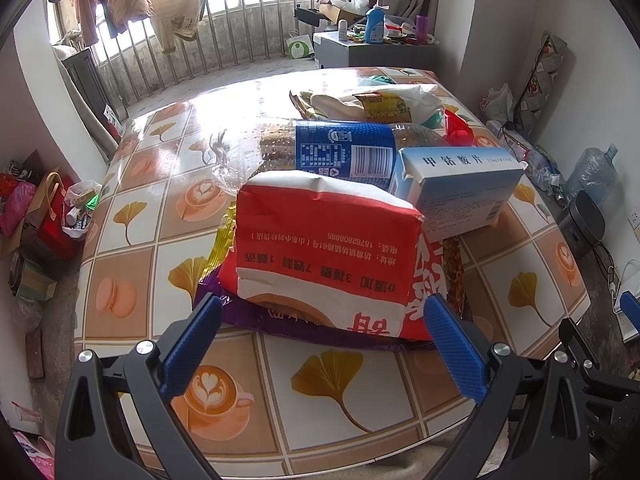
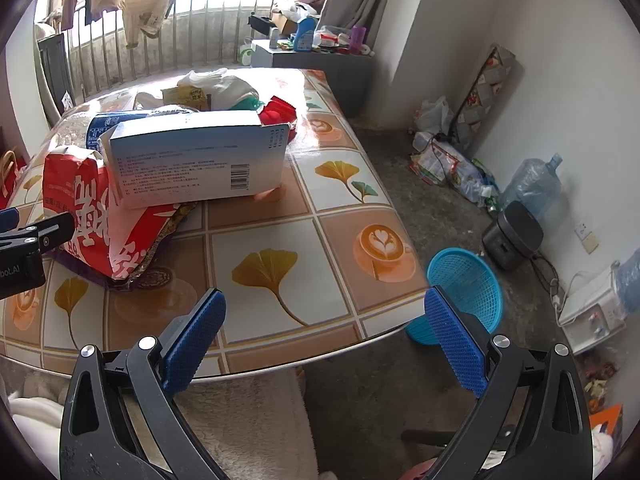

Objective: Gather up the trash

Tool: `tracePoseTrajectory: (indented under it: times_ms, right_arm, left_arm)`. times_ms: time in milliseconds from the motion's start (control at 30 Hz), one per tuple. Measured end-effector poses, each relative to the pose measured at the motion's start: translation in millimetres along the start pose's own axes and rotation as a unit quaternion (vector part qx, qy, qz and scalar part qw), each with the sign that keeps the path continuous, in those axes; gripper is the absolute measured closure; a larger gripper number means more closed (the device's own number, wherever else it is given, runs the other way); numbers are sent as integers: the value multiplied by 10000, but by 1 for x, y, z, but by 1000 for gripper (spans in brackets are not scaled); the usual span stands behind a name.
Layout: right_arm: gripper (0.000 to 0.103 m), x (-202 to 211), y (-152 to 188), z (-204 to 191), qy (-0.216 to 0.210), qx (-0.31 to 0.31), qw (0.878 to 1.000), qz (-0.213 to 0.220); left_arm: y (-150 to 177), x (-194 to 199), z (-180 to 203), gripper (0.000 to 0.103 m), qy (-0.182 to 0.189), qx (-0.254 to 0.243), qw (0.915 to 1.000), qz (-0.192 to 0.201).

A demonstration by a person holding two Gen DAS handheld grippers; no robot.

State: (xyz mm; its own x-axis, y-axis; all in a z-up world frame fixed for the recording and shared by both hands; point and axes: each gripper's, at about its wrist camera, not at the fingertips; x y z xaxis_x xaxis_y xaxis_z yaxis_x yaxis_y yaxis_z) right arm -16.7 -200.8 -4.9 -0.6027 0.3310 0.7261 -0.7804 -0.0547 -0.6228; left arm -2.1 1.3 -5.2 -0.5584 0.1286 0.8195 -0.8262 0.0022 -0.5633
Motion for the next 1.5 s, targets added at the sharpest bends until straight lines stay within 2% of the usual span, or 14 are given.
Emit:
tracePoseTrajectory:
  times_ms: [1500]
  right_arm:
    - [8,-1,3,4,158,73,9998,-1]
  left_arm:
    - [-1,-1,0,4,-3,3,10000,-15]
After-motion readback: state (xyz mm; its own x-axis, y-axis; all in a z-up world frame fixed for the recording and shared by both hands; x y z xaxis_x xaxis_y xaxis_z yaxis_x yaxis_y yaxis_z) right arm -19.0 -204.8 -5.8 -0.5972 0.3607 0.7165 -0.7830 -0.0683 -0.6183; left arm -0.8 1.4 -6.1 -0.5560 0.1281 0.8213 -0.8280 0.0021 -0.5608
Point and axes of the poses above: each gripper's, at about its wrist camera, not at the fingertips, and x roughly against the way its jaws point, z to its right, y to its underside, and after that the axes turned 9 degrees about y, right-handed
